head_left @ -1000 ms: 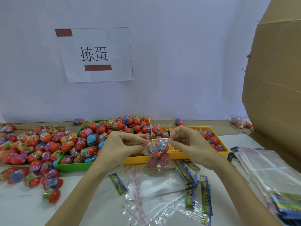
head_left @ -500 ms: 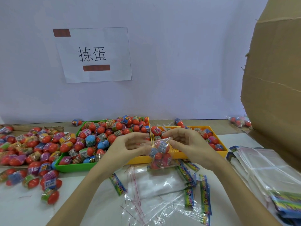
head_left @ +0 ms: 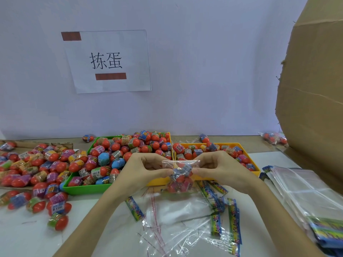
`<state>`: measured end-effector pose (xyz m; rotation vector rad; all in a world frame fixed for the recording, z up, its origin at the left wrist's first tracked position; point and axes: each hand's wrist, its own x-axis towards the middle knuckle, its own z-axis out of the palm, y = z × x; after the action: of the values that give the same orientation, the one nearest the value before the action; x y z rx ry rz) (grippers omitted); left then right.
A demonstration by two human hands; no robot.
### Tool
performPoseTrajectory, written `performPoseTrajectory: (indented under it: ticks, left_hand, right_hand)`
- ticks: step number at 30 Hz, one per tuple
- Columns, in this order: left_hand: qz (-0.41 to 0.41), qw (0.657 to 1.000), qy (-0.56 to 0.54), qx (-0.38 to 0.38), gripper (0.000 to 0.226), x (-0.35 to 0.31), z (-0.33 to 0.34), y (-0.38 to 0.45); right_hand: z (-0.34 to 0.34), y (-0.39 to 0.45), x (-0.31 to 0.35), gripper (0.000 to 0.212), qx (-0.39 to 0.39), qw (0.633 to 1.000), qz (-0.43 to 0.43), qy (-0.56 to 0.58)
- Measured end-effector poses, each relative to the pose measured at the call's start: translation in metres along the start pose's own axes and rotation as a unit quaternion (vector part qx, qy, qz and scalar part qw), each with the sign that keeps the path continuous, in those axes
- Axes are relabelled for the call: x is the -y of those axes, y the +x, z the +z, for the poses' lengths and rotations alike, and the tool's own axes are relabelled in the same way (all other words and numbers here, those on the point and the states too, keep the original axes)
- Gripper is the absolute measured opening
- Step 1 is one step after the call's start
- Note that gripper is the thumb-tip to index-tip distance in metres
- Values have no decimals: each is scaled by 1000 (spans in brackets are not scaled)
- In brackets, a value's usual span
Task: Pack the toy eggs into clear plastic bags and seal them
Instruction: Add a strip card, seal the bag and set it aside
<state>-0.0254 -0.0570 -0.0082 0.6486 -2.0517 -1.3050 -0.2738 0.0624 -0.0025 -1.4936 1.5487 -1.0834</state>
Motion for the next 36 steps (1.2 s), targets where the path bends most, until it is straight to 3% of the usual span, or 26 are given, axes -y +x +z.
performPoseTrajectory:
  ticks: [9, 16, 21, 25, 32, 34, 36]
  left_hand:
    - [-49, 995, -82, -14, 27, -7, -3, 0]
    - [-47, 982, -182, -5, 32, -11, -3, -1]
    - [-47, 976, -213, -16, 31, -10, 0, 0]
    - [-45, 977, -207, -25, 32, -10, 2, 1]
    - [-36, 976, -198, -78, 30, -9, 3, 2]
    - [-32, 973, -193, -123, 27, -6, 0, 3]
    - [-31, 964, -192, -179, 20, -3, -7, 4]
  right_hand:
    - [-4, -4, 9, 23, 16, 994, 7, 104]
    - [-2, -2, 13, 26, 63, 963, -2, 261]
    - [2, 0, 11, 22, 57, 951, -10, 305]
    - [5, 3, 10, 43, 29, 947, -12, 319]
    - [10, 5, 8, 20, -59, 965, -54, 248]
    - [6, 7, 7, 10, -106, 947, -68, 295]
    - [-5, 7, 5, 13, -147, 921, -82, 351]
